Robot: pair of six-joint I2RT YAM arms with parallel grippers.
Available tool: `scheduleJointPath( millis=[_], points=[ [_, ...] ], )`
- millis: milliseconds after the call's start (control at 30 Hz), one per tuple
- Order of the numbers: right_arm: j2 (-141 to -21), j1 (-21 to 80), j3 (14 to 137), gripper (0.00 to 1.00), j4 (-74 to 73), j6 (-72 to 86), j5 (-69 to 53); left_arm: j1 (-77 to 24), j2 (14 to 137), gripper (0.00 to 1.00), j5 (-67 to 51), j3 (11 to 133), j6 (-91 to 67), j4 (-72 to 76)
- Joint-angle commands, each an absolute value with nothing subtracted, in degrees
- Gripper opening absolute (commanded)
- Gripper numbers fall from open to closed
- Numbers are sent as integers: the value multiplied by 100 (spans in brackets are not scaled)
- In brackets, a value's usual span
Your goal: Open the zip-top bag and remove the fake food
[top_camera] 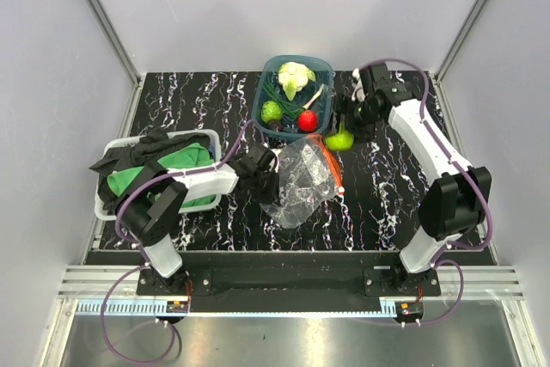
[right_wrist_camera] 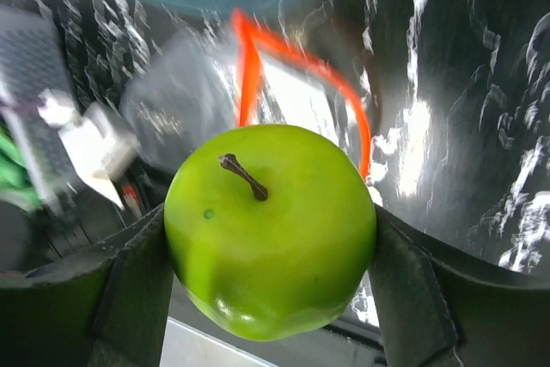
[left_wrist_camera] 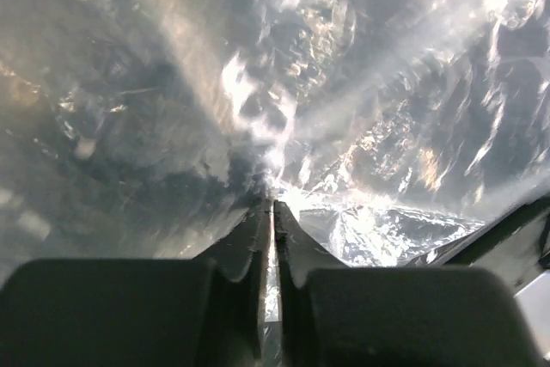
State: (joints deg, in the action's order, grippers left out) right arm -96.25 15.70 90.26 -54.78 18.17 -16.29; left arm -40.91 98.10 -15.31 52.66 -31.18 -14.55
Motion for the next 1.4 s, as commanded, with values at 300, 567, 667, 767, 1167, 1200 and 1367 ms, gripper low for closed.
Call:
scheduleJointPath(
  millis=[300, 567, 667, 767, 1167, 1200, 1367],
  points=[
    [-12592, 1547, 13426, 33, -5431, 2144, -1292, -4043, 7622, 50, -1845, 6213, -2189, -3022],
    [-14405, 1547, 15865, 99, -5670, 2215, -1019, -4043, 6338, 75, -2013, 6302, -2083, -3208],
    [-14195, 1547, 15400, 100, -5511, 2215, -906, -4043, 5828, 84, -1776, 6188, -2170, -3208],
    [-13870, 1573, 14995, 100, -5537, 2118, -853, -4043, 5415, 91, -1425, 6038, -2355, -3129],
    [-9418, 2153, 9604, 100, -4837, 2600, -1140, -4043, 3421, 99, -150, 4381, -3840, -1268],
    [-8456, 2153, 9041, 100, -4608, 2950, -1212, -4043, 3071, 99, -19, 4212, -4145, -952],
    [-5682, 2215, 6181, 100, -3675, 3743, -1765, -4043, 1971, 99, 211, 3219, -4886, 7]
  ],
)
